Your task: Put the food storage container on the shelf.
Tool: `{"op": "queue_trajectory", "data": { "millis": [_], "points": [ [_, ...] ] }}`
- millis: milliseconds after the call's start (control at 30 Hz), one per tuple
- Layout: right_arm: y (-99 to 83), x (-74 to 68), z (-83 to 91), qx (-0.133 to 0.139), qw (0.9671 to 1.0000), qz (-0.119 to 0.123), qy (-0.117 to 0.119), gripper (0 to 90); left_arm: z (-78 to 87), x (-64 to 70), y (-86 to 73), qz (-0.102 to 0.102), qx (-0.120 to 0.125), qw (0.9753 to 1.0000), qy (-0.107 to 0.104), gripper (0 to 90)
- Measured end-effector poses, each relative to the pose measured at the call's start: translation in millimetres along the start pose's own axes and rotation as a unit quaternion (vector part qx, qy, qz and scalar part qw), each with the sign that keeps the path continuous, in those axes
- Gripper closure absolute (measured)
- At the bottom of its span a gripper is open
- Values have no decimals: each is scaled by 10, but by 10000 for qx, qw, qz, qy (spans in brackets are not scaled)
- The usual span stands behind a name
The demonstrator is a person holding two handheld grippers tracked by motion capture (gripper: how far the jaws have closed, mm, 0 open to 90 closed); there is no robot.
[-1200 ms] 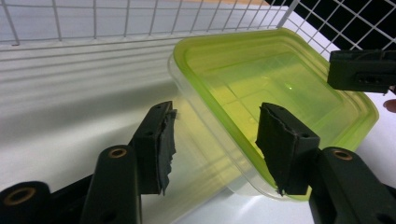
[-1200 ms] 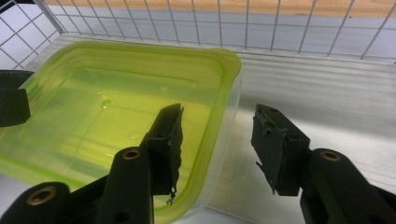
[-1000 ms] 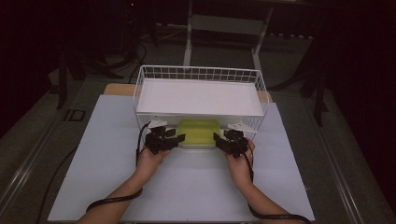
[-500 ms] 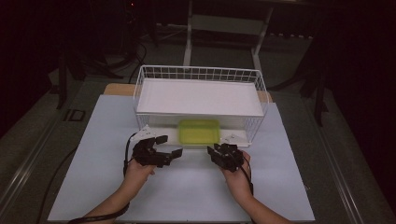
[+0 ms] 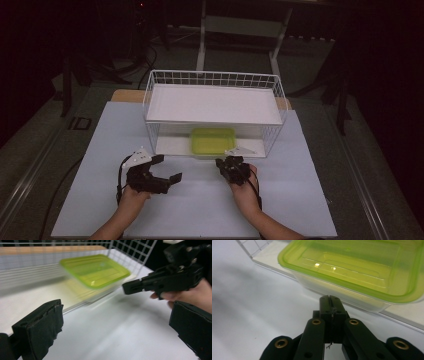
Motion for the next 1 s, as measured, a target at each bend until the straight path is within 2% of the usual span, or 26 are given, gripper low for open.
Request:
{"op": "queue_trajectory", "data": {
  "millis": [67, 267, 533, 667, 833, 1000],
  "points": [
    [-1, -3, -45, -17, 10000, 6, -8, 900, 2, -14, -45, 6, -30, 10000, -27, 0],
    [60, 24, -200, -7, 9999, 2, -154, 900, 14, -13, -90, -154, 70, 9998, -42, 0],
    [176, 113, -378, 86, 9994, -162, -306, 899, 12, -37, -96, -124, 201, 9997, -74, 0],
    [233, 149, -447, 128, 9992, -213, -324, 899, -7, -48, -106, -105, 184, 9997, -118, 1],
    [272, 148, -542, 93, 9992, -207, -338, 899, -20, -30, -110, -216, 124, 9996, -92, 1],
    [327, 166, -585, 165, 9991, -198, -332, 899, -24, -14, -123, -269, 184, 9994, -106, 0]
  ]
}}
Point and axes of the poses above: each handheld gripper's, and its own axes: z roughly backward along the jaws, y roughly out of its top, x roughly to its right, the point moved 1 cm from there along -z, roughly forward along the jaws, and after that the axes turned 1 degree about x, right-handed, at the moved point
